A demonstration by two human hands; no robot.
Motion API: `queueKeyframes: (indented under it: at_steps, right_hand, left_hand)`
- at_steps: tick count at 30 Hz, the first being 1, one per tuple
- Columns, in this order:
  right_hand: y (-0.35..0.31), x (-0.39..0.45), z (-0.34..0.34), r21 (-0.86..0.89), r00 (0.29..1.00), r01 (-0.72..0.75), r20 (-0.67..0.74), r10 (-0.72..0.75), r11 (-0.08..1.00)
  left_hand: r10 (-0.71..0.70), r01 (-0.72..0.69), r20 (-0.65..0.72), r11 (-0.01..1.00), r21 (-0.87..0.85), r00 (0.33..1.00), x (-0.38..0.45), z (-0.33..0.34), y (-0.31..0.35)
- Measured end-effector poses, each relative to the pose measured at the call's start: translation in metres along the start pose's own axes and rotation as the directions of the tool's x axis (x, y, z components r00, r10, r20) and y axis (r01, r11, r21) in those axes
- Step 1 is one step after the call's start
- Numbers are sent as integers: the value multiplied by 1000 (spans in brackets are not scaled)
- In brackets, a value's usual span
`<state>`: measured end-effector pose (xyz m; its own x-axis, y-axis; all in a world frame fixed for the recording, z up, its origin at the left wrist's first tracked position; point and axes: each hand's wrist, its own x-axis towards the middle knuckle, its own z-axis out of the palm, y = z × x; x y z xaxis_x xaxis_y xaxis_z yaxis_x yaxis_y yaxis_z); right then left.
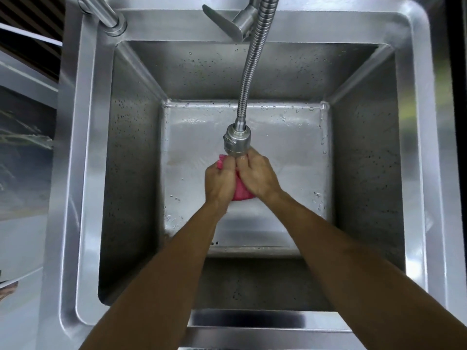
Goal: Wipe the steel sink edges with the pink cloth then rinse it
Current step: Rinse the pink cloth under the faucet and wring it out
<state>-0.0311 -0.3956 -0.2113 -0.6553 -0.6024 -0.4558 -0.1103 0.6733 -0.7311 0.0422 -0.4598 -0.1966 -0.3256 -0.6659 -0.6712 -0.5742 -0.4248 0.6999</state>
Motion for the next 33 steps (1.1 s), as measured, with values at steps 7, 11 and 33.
queueKeyframes:
  at_steps: [7,11,33]
  right_hand:
    - [29,-39,0,67,947,316,39,-319,946]
    - [26,-19,0,58,976,215,-37,-213,975]
    - [20,-10,-6,-44,956,292,-18,-293,955]
  left_hand:
    - [336,-393,235,881,264,912,9,-36,-21]
    - [506,-592,322,752,288,800,4,-32,-30]
    - [480,-513,232,851,111,846,11,-12,-30]
